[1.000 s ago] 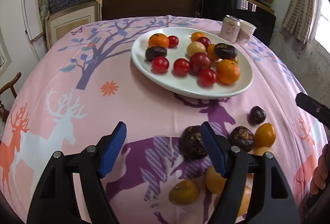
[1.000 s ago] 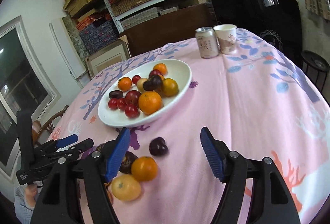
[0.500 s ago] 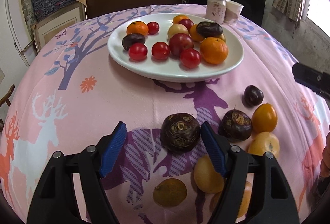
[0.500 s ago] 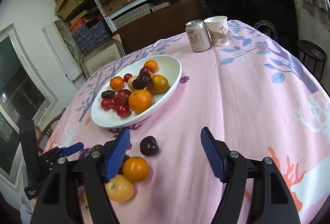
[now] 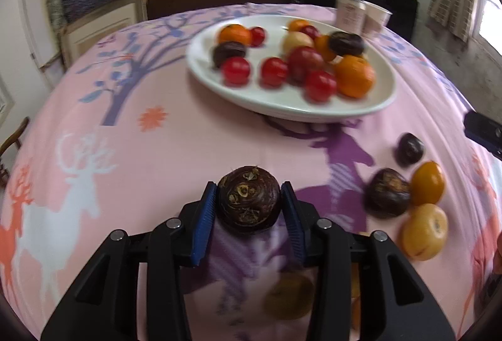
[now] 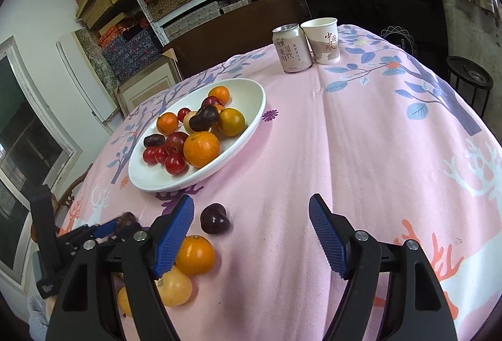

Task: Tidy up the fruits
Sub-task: 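Grasp another brown mangosteen with the left tool while the right tool grasps a dark plum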

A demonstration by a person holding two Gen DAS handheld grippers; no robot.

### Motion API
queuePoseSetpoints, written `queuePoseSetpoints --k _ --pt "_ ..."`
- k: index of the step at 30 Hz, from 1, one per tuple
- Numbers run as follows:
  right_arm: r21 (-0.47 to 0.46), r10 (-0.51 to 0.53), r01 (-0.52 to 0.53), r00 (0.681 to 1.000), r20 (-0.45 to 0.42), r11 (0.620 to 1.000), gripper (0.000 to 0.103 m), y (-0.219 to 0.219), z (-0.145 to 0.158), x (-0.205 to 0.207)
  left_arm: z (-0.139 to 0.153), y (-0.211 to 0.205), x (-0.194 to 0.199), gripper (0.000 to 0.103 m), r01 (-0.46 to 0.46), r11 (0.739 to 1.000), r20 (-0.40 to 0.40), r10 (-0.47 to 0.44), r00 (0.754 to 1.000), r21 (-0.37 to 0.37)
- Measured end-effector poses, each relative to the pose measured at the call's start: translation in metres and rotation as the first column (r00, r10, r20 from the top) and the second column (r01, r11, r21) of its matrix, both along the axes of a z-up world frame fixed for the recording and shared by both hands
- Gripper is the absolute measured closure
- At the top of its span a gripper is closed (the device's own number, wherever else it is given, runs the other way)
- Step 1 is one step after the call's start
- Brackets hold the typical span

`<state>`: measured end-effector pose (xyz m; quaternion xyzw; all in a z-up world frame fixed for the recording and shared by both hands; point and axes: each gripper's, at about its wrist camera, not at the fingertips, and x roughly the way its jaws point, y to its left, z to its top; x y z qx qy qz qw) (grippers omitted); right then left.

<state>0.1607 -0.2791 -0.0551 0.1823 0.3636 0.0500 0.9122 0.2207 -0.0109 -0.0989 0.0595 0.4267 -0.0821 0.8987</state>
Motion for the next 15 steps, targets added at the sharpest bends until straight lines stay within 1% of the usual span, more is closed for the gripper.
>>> queuePoseSetpoints --k 1,2,4,5,6,7,8,10,15 --pt "-0.012 0.001 -0.001 1.0 -0.003 1.0 0.026 0.001 -0.001 0.001 0.001 0.006 0.001 0.062 -0.026 1.0 0.006 0.026 1.0 0.01" --pt "-0.022 0.003 -0.003 1.0 -0.006 1.0 0.026 0.002 -0.002 0.001 0.0 0.015 0.004 0.062 -0.052 0.999 0.002 0.052 0.999 0.005" --pt "-0.031 0.023 -0.024 0.999 -0.022 0.999 0.027 0.007 -0.005 0.003 -0.003 0.031 0.01 0.062 -0.085 0.996 -0.027 0.084 0.996 -0.035" --pt "-0.029 0.037 -0.038 0.999 -0.028 0.999 0.029 0.009 -0.007 0.004 -0.003 0.034 0.012 0.062 -0.088 0.995 -0.031 0.087 0.996 -0.047" --pt "-0.026 0.056 -0.057 0.998 -0.035 0.998 0.034 0.012 -0.008 0.005 -0.003 0.035 0.013 0.062 -0.09 0.995 -0.029 0.088 0.996 -0.047" --pt "-0.015 0.081 -0.082 0.996 -0.046 0.997 0.04 0.015 -0.01 0.007 -0.003 0.034 0.013 0.062 -0.088 0.995 -0.024 0.087 0.996 -0.036" --pt "0.005 0.105 -0.105 0.993 -0.057 0.994 0.044 0.018 -0.012 0.008 -0.004 0.032 0.013 0.062 -0.087 0.996 -0.018 0.086 0.996 -0.023" --pt "0.068 0.155 -0.15 0.984 -0.081 0.986 0.057 0.022 -0.016 0.015 -0.004 0.028 0.014 0.062 -0.083 0.997 -0.009 0.083 0.997 -0.006" --pt "0.132 0.171 -0.157 0.98 -0.1 0.979 0.059 0.028 -0.017 0.026 -0.004 0.029 0.015 0.062 -0.087 0.996 -0.015 0.086 0.996 -0.024"
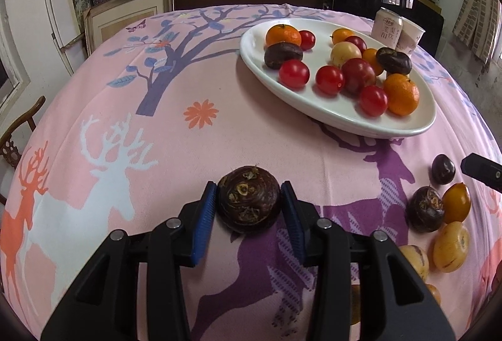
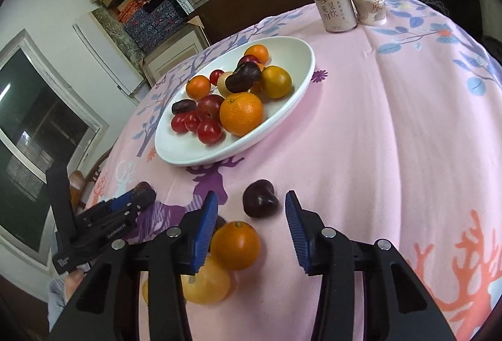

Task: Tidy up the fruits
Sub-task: 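Grasp another brown mangosteen with the left tool while the right tool grasps a dark plum, then lower the mangosteen onto the plate with the left tool while the right tool releases the plum there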

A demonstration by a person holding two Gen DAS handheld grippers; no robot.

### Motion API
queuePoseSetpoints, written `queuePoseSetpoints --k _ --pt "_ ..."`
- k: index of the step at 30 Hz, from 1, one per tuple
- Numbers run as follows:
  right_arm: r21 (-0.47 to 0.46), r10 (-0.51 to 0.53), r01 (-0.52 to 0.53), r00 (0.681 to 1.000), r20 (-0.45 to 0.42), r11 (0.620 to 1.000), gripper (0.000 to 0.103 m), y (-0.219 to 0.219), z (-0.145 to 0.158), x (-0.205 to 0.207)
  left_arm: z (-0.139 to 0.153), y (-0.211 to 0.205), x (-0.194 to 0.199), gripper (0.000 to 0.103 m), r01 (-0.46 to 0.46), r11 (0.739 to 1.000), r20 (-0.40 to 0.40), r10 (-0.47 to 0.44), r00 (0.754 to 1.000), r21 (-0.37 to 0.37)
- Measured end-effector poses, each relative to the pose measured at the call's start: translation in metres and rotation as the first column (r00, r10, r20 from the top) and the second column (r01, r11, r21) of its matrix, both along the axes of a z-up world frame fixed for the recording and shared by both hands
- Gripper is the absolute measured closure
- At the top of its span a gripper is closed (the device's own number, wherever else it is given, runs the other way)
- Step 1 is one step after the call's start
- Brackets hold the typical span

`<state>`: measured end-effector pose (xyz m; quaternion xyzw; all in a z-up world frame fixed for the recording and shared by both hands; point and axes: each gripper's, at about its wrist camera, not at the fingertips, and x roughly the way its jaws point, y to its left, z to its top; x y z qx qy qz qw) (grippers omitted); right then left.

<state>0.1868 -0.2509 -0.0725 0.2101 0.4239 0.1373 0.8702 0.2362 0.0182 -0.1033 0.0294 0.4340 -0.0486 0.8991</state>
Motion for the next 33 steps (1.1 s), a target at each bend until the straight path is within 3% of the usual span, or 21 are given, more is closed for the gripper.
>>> queuePoseSetpoints --k 9,15,19,23,33 --pt "-0.046 -0.021 0.018 0.999 -0.048 0.999 0.062 0.009 -0.01 0.012 -0.001 0.0 0.0 0.061 -0.002 1.0 0.004 0.002 1.0 0.009" --pt "-0.031 -0.018 0.016 0.998 -0.066 0.999 0.074 0.011 -0.017 0.016 -0.001 0.0 0.0 0.061 -0.002 1.0 0.004 0.001 1.0 0.006" --pt "-0.014 -0.027 0.026 0.998 -0.058 1.0 0.074 0.006 -0.017 0.014 0.001 0.002 -0.001 0.062 -0.004 1.0 0.012 0.004 1.0 -0.009" --pt "-0.018 -0.043 0.043 0.999 0.008 0.999 0.074 -0.001 -0.005 0.005 0.007 -0.001 -0.007 0.062 0.009 1.0 0.047 -0.008 0.999 -0.029" --pt "-0.161 -0.09 0.119 0.98 0.18 0.98 0.074 -0.001 0.021 -0.026 0.052 -0.011 -0.025 0.062 0.033 0.997 0.179 -0.021 0.984 -0.064"
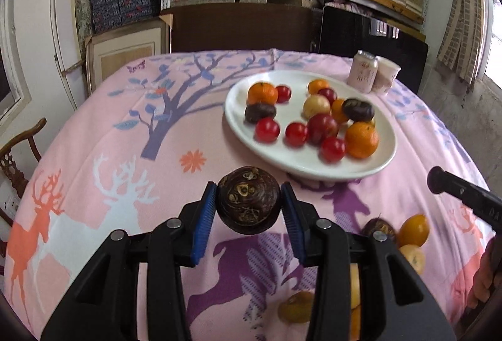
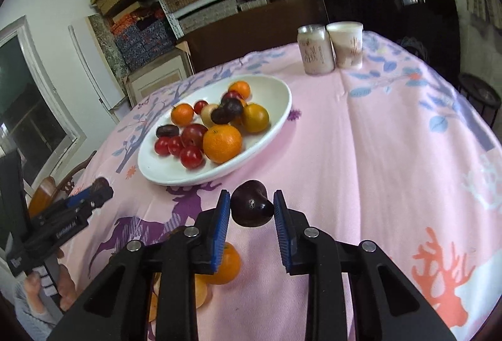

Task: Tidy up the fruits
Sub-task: 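Lower the mangosteen onto the plate with the left tool while the right tool releases the plum there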

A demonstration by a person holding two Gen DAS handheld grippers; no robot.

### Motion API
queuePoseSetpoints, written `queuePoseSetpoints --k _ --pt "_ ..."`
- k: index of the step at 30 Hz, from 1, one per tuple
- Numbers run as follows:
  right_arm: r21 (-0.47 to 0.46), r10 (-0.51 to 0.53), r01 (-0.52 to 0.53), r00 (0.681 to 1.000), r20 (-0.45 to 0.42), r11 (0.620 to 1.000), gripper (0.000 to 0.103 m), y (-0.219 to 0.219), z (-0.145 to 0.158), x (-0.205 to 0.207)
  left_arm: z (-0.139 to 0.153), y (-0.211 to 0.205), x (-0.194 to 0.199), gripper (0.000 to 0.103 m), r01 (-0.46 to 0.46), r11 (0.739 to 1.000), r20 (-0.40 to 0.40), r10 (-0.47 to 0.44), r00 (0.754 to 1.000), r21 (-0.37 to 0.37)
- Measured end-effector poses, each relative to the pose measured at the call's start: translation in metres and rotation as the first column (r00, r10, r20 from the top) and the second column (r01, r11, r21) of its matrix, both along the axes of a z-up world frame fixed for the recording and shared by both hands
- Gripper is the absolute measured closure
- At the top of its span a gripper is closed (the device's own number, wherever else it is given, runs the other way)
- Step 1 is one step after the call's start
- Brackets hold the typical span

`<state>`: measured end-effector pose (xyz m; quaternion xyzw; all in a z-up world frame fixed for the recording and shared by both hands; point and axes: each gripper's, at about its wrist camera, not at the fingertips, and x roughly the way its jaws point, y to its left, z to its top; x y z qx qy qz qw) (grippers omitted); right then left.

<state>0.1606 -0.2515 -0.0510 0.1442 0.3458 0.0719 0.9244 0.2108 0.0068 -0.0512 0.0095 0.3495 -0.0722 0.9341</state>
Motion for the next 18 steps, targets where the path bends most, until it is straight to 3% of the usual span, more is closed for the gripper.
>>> queuePoseSetpoints --k 4,10,13,18 --pt "-0.026 -0.001 0.003 0.996 0.088 1.0 0.074 0.005 0.028 -0.002 0.025 -0.01 0.017 0.062 0.014 1.0 0.027 -0.014 1.0 -0.014" --pt "-0.004 0.006 -0.005 0.992 0.127 1.0 0.075 0.005 0.076 0.047 0.049 -0.033 0.054 0.062 0.027 0.999 0.07 -0.026 0.997 -0.019" --pt "0.008 -0.01 0.009 0.99 0.144 1.0 0.075 0.007 0.083 0.075 0.04 -0.043 0.071 0.062 0.041 0.999 0.044 -0.04 0.998 -0.024" --pt "0.042 -0.024 0.021 0.997 0.073 0.999 0.075 0.002 0.06 0.127 0.006 -0.05 0.091 0.062 0.072 0.997 -0.045 -0.072 0.996 -0.006"
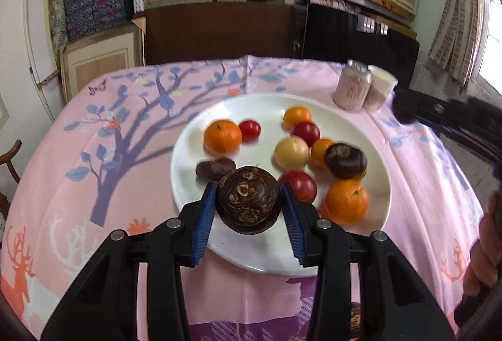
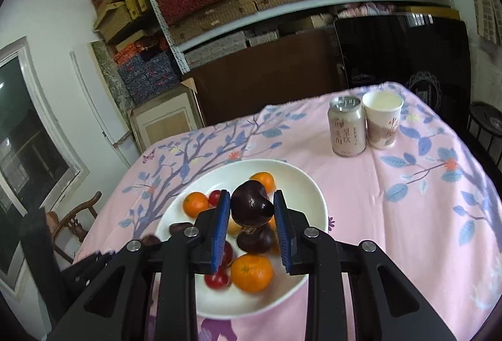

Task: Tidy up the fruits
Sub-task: 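Lower the mangosteen onto the plate with the left tool while the right tool releases the plum there, then move both open tools back toward the remaining fruit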

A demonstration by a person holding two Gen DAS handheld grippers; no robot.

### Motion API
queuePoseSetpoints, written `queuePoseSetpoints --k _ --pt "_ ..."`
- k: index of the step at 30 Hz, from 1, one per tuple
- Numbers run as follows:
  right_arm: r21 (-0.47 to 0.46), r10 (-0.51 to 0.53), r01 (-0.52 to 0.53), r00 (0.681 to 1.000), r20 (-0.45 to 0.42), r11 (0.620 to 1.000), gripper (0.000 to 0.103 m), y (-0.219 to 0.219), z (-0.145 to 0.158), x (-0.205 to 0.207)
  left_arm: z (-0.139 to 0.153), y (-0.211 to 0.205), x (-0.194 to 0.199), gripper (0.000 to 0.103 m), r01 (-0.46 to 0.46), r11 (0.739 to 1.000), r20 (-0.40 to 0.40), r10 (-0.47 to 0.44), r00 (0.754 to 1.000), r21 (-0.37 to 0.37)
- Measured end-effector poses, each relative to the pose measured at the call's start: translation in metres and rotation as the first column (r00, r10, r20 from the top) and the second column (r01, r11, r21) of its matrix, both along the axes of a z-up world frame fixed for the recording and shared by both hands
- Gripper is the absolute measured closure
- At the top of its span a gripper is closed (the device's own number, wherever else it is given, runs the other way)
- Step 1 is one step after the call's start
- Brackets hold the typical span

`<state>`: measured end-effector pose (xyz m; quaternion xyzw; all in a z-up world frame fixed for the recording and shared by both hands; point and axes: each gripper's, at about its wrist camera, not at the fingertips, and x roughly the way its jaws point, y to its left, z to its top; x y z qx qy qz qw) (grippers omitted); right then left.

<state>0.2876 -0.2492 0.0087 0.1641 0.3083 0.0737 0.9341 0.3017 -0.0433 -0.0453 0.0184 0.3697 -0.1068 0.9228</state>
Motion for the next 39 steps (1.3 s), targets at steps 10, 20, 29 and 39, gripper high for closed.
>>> queuePoseSetpoints --k 10,20,29,39 --pt "0.037 -0.009 0.016 0.986 -0.169 0.999 0.075 -0.009 -0.066 0.062 -0.027 -0.01 0.014 0.06 0.01 0.997 -0.025 -0.008 1.0 0.074" --pt "0.019 -0.003 0.005 0.994 -0.106 1.0 0.055 -0.005 -0.05 0.053 -0.022 -0.011 0.006 0.04 0.0 0.995 0.03 -0.003 1.0 0.1" --pt "0.021 0.014 -0.014 0.999 -0.038 1.0 0.054 -0.002 -0.021 0.038 -0.012 -0.013 -0.006 0.036 -0.008 0.993 0.078 -0.001 0.997 0.116" --pt "-0.017 0.049 -0.049 0.999 0.018 0.999 0.047 0.017 0.009 -0.006 0.008 -0.014 -0.029 0.031 0.004 0.995 0.133 -0.017 0.991 0.101"
